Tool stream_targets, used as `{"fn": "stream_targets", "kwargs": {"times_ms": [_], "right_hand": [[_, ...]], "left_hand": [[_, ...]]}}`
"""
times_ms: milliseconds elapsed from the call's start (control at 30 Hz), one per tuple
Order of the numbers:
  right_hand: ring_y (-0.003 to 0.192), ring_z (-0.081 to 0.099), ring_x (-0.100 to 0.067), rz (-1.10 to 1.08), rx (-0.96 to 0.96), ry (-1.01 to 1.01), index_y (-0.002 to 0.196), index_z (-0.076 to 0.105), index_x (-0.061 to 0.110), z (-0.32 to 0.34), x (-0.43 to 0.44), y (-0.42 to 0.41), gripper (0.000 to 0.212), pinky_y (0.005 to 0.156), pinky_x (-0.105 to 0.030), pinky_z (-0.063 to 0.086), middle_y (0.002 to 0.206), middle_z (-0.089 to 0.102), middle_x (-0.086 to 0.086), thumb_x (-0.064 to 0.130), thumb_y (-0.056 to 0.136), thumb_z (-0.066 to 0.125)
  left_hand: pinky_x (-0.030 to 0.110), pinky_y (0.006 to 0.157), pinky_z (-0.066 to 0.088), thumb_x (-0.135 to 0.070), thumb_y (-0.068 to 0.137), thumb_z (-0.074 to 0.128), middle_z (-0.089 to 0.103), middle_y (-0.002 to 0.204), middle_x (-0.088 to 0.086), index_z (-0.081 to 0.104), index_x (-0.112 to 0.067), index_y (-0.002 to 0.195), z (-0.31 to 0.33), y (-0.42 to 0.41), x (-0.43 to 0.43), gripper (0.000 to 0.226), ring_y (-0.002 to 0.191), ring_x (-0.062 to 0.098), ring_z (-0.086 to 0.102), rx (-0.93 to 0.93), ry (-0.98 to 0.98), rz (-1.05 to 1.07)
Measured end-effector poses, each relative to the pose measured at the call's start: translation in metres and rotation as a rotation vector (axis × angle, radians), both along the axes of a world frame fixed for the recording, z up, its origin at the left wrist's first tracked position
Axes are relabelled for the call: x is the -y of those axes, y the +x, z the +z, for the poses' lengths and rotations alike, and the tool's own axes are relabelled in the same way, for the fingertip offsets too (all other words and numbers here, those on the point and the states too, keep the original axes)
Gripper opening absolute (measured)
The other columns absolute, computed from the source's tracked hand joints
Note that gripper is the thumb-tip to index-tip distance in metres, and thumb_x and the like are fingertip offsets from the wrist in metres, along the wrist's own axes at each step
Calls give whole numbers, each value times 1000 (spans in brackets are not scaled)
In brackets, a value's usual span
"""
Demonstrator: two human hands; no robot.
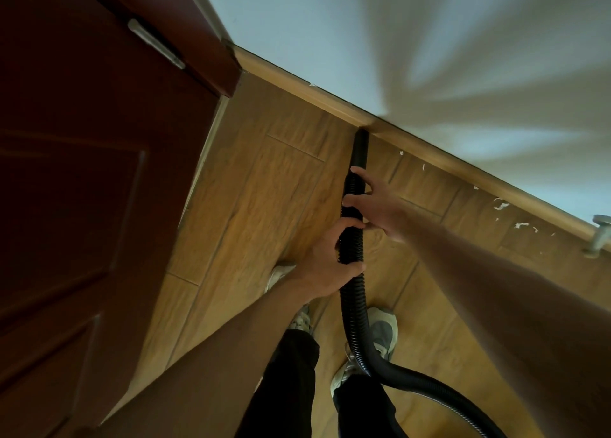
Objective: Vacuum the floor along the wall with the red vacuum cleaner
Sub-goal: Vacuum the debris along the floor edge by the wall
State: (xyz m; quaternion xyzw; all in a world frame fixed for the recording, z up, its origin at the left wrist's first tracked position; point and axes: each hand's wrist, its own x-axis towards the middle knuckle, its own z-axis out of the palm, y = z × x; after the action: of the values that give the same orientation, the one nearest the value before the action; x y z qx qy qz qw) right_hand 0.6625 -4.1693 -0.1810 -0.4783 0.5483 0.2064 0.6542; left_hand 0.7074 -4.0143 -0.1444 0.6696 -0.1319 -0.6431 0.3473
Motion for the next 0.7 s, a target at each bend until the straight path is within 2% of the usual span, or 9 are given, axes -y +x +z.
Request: {"fn": "stream_targets", "kwargs": {"times_ms": [67, 200, 300, 467, 700], "right_hand": [[91, 67, -19, 9, 10, 4, 146, 38, 43, 0, -5, 5, 73, 62, -33, 62, 106, 56, 2, 10, 88, 67], [90, 65, -18, 16, 20, 0, 145, 39, 43, -1, -13, 7, 72, 53, -27, 57, 105, 56, 2, 10, 88, 67], [89, 65, -18, -26, 17, 16, 145, 39, 44, 1, -10, -7, 71, 58, -30, 60, 104, 56, 2, 10, 89, 66], [88, 69, -20, -145, -7, 7, 146, 39, 44, 3, 0, -40, 69, 55, -25, 57, 113, 58, -3, 10, 91, 64], [85, 69, -19, -322, -52, 2, 148, 37, 42, 8, 6, -72, 68, 50, -24, 55, 110, 62, -3, 11, 93, 62]], "left_hand": [[36, 82, 60, -13, 85, 71, 52, 114, -10, 47, -51, 121, 0, 3, -5, 58, 106, 15, 59, -17, 22, 8], [44, 85, 60, -12, 85, 71, 52, 113, -10, 47, -49, 122, 2, 3, -10, 58, 105, 20, 62, -31, 67, 8], [40, 82, 61, -11, 85, 71, 52, 114, -11, 49, -44, 124, 3, -3, -5, 57, 108, 16, 59, -30, 35, -38], [38, 68, 63, -10, 86, 71, 51, 117, -4, 49, -43, 124, 4, -15, 13, 55, 105, 22, 62, -126, 10, -126], [46, 72, 63, -11, 87, 71, 51, 113, -11, 47, -41, 130, 3, -25, 29, 57, 105, 20, 62, -151, -19, -262]]}}
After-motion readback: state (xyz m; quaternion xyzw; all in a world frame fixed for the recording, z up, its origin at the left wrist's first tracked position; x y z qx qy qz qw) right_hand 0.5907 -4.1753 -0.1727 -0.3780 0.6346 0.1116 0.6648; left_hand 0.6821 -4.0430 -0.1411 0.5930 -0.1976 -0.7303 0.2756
